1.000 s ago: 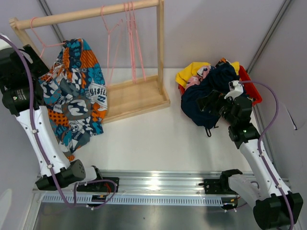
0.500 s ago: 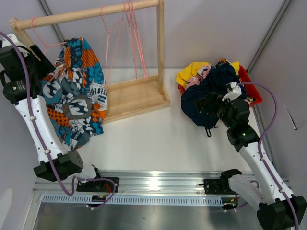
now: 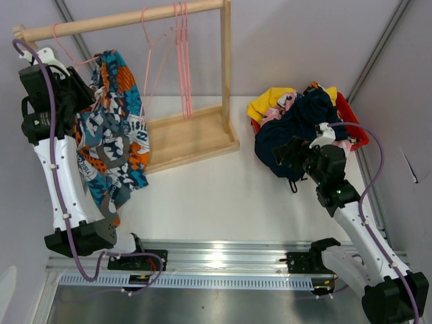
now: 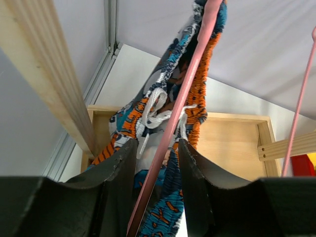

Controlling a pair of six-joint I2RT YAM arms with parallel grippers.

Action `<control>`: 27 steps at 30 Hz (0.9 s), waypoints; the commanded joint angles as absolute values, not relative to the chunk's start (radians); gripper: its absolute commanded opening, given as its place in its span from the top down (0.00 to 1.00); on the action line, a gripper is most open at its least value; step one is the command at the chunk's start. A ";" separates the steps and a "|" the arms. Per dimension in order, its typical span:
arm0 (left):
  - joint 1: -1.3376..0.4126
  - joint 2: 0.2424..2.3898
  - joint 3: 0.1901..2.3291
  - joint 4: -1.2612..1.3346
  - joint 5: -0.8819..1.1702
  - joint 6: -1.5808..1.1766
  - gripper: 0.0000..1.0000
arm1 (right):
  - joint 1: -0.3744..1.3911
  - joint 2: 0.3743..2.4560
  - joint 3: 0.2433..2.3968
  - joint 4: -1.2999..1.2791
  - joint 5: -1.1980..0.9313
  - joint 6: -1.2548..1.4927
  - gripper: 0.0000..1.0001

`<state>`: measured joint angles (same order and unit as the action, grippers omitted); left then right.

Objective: Remove the shorts from the hanger

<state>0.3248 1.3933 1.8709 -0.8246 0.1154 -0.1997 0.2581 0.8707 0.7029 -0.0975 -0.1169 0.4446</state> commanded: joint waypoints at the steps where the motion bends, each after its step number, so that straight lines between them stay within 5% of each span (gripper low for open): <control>1: 0.287 1.373 1.864 -0.802 0.107 -0.175 0.92 | 0.261 0.853 0.692 -0.040 -0.098 0.451 0.01; 3: 0.276 1.387 1.890 -0.804 0.101 -0.170 1.00 | 0.262 0.853 0.684 -0.037 -0.097 0.448 0.01; 10: 0.143 1.394 2.028 -0.784 0.109 -0.120 1.00 | 0.261 0.865 0.661 0.021 -0.092 0.460 0.01; 17: 0.078 1.474 2.405 -0.893 0.097 -0.118 1.00 | 0.262 0.873 0.635 0.069 -0.098 0.468 0.01; 27: 0.071 1.329 2.301 -0.841 0.144 -0.143 1.00 | 0.261 0.850 0.630 0.069 -0.094 0.454 0.01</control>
<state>0.0784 1.4029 2.3493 -0.8940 0.1097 -0.1387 0.2581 0.8726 0.6300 0.0216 -0.1120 0.4595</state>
